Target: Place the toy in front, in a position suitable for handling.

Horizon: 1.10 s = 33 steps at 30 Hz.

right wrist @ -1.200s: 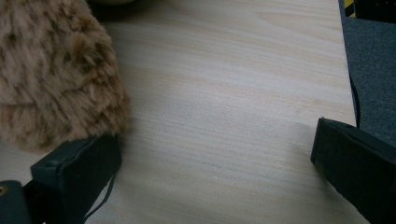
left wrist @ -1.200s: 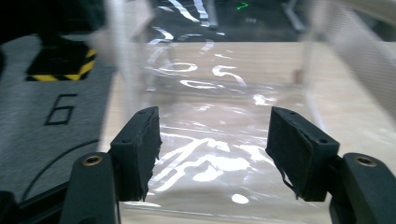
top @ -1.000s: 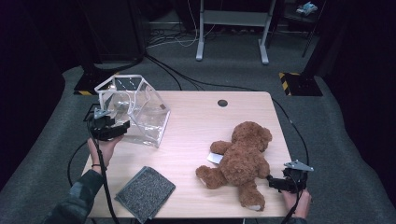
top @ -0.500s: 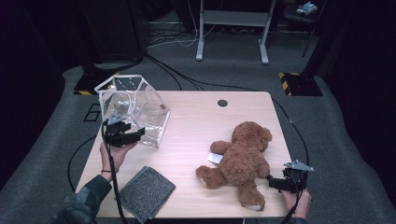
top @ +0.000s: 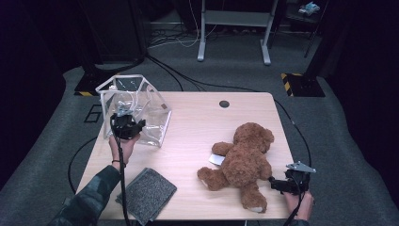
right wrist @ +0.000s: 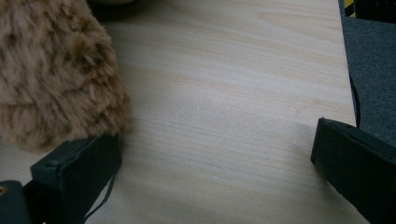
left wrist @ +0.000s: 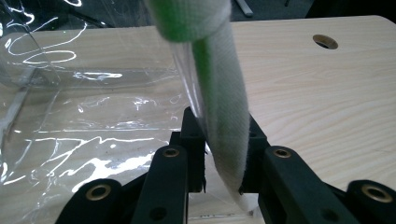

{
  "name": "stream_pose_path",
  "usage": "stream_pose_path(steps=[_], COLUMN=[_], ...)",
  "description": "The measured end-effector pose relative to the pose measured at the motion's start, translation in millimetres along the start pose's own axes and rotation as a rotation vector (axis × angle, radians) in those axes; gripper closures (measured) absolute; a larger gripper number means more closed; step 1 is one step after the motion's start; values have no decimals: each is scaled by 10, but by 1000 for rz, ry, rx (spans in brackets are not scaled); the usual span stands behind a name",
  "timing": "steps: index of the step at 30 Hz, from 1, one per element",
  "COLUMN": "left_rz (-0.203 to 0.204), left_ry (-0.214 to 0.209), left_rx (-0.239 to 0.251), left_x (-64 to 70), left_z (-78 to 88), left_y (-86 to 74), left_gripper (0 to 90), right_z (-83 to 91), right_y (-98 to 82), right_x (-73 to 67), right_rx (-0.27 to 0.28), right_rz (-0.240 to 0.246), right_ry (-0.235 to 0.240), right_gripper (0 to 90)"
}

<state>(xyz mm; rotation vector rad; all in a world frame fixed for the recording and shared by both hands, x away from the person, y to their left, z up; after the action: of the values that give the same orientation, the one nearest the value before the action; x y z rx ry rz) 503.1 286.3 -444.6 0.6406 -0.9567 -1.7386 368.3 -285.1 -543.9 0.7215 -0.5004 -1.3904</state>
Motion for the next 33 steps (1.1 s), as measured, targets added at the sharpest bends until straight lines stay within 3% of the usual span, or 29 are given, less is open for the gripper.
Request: stream_pose_path(steps=[11,14,33], left_rz=[29,15,44], left_ry=[33,46,99], left_rx=[13,9,-7], left_x=[-73,-109,-302], left_z=[-156,-188,-420], left_y=[152,186,348], left_gripper=[793,792,790], right_z=[2,2,-1], right_y=[0,-1,2], right_x=[1,0,5], right_rx=[-1,-1,2], right_rz=[-3,-4,2], right_ry=[-2,-2,1], right_gripper=[11,11,12])
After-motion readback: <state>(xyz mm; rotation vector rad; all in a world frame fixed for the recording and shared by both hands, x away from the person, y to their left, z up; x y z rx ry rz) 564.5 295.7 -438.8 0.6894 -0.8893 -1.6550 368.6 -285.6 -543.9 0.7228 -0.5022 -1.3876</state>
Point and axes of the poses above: each handheld gripper's, and its own axes: z roughly backward along the jaws, y roughly out of its top, x roughly to its right, the point moved 2 cm from there along -z, roughly forward along the jaws, and after that the axes turned 7 degrees about -z, right-handed, at the moved point
